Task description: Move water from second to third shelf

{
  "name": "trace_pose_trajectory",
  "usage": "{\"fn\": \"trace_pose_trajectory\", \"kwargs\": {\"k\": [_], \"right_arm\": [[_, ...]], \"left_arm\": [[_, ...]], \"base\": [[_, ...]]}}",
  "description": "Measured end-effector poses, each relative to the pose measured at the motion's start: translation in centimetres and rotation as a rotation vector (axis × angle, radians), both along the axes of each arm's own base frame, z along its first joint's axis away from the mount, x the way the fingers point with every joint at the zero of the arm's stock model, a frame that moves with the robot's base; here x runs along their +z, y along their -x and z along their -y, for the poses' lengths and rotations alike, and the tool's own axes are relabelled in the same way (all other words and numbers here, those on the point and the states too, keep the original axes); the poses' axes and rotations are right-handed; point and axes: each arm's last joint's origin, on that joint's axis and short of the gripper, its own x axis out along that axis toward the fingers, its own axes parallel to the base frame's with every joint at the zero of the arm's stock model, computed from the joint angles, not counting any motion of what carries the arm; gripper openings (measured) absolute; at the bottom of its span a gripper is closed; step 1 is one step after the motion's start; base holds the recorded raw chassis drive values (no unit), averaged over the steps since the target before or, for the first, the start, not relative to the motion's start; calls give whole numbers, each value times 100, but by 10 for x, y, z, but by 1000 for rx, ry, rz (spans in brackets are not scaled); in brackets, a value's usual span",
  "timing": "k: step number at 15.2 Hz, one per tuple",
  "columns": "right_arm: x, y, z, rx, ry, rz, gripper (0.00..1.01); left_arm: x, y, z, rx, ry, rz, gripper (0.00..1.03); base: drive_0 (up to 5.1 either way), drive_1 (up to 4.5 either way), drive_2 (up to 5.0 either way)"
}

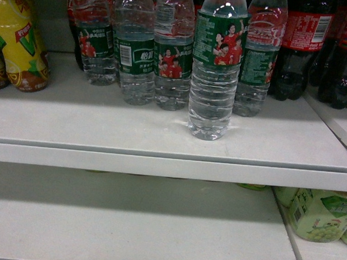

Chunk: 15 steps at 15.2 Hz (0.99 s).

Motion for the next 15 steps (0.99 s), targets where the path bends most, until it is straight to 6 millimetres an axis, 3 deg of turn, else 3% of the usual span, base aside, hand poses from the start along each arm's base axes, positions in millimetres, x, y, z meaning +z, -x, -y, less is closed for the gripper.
{"fn": "trace_pose_trajectory", "kwargs": {"k": [15], "right_arm": [[0,0,0,0,0,0,98]], "left_arm": [[0,0,0,0,0,0,98]], "base": [[0,0,0]]}}
